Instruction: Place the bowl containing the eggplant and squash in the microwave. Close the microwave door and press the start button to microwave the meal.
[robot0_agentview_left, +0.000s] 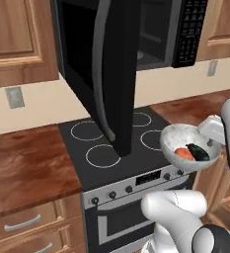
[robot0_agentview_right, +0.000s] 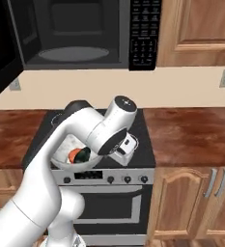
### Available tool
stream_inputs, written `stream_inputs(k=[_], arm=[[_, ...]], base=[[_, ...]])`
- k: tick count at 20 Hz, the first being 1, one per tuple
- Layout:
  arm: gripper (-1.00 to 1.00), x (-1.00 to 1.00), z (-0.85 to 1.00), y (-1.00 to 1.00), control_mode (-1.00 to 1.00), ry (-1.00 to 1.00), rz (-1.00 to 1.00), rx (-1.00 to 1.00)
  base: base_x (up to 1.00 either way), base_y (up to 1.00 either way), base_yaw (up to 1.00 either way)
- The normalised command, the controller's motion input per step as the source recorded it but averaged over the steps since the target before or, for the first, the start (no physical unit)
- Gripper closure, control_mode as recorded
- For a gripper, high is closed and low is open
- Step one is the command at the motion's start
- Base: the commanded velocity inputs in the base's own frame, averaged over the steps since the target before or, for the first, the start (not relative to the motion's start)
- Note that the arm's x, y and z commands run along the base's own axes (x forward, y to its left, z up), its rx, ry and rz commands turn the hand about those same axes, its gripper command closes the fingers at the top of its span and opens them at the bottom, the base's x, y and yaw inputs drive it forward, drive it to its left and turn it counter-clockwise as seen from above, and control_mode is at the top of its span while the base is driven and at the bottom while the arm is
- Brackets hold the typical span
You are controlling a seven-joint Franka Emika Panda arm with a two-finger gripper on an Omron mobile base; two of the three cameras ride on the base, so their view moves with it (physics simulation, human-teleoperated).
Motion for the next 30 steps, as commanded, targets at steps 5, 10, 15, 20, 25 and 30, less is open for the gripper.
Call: stream_inputs(k=[5, 10, 15, 20, 25, 30], arm=[[1.0, 0.0, 0.0, 0.0, 1.0, 0.0, 0.0, 0.0], [1.0, 0.0, 0.0, 0.0, 1.0, 0.0, 0.0, 0.0], [1.0, 0.0, 0.0, 0.0, 1.0, 0.0, 0.0, 0.0], [1.0, 0.0, 0.0, 0.0, 1.0, 0.0, 0.0, 0.0], [1.0, 0.0, 0.0, 0.0, 1.0, 0.0, 0.0, 0.0], [1.0, 0.0, 0.0, -0.05, -1.0, 0.0, 0.03, 0.0]], base=[[0.22, -0.22, 0.5], [0.16, -0.31, 0.46], [0.27, -0.5, 0.32], [0.31, -0.33, 0.29], [0.35, -0.28, 0.29], [0.16, -0.27, 0.21]])
